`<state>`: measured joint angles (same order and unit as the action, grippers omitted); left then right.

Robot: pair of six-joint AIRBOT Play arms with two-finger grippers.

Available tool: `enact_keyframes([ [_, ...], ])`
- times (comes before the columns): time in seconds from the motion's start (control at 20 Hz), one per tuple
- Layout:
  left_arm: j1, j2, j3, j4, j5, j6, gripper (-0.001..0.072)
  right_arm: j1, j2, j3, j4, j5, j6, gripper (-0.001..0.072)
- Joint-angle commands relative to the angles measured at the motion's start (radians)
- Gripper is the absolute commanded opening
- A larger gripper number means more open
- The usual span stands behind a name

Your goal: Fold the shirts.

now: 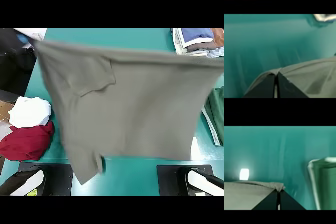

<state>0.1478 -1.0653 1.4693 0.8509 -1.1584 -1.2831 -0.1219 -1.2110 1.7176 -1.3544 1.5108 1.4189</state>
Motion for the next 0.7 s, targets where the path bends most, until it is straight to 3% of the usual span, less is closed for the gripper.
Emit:
enact_keyframes([
  [0.0,-0.037,-0.197,-0.094,-0.005,0.060,0.049,0.0026,0.050,-0.175,-0.092,-0.002,-0.097,-0.014,0.0013],
  [0.2,-0.112,-0.378,-0.071,-0.008,0.356,0.106,0.0026,0.050,-0.345,-0.056,0.001,-0.237,-0.010,0.0013],
  [0.3,-0.129,-0.451,-0.006,-0.006,0.428,0.114,0.0026,0.050,-0.418,0.016,0.001,-0.255,-0.005,0.0013],
  [0.5,-0.124,-0.502,0.076,0.000,0.476,0.114,0.0026,0.050,-0.505,0.152,0.002,-0.275,0.018,0.0013],
  [0.65,-0.118,-0.502,0.076,0.077,0.383,0.122,0.0026,0.050,-0.507,0.155,0.000,-0.249,0.018,0.0012],
])
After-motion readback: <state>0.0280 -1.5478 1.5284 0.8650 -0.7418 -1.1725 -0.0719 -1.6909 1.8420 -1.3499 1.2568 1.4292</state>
